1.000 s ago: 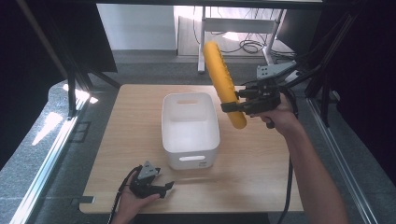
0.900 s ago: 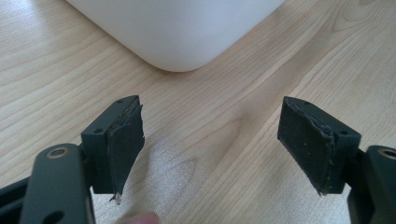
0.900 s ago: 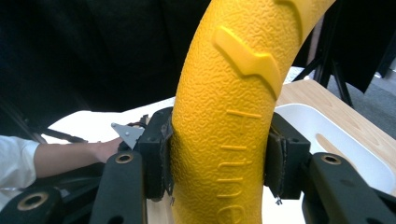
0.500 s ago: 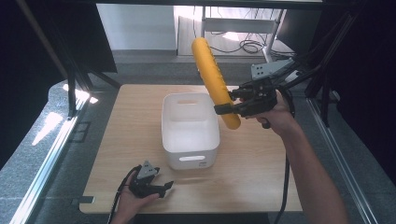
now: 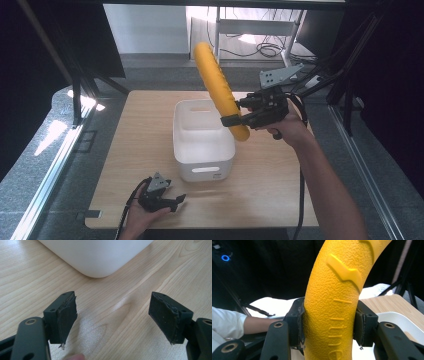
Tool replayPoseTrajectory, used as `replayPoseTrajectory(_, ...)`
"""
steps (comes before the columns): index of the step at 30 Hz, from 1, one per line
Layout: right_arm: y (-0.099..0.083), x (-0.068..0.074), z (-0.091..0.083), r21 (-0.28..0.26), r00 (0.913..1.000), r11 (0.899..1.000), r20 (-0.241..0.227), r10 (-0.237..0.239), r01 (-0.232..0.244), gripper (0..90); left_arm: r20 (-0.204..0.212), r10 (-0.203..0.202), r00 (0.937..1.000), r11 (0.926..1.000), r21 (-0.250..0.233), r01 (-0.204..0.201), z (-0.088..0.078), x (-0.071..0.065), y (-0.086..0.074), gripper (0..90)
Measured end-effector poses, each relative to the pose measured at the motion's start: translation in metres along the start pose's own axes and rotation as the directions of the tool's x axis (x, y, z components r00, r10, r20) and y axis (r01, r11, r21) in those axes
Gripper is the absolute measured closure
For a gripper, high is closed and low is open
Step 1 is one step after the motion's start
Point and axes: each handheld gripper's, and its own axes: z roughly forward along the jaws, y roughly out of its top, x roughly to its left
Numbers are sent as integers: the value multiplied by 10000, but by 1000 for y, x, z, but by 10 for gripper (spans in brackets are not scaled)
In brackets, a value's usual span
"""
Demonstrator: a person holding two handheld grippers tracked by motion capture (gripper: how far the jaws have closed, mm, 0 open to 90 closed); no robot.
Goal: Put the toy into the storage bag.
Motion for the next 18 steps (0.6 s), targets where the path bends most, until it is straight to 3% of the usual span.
replayPoseTrajectory(18,2,7,29,309,9964,9994,-839,-126,152,501,-15,-34,10000,10000,-34,34,-1,0,0,228)
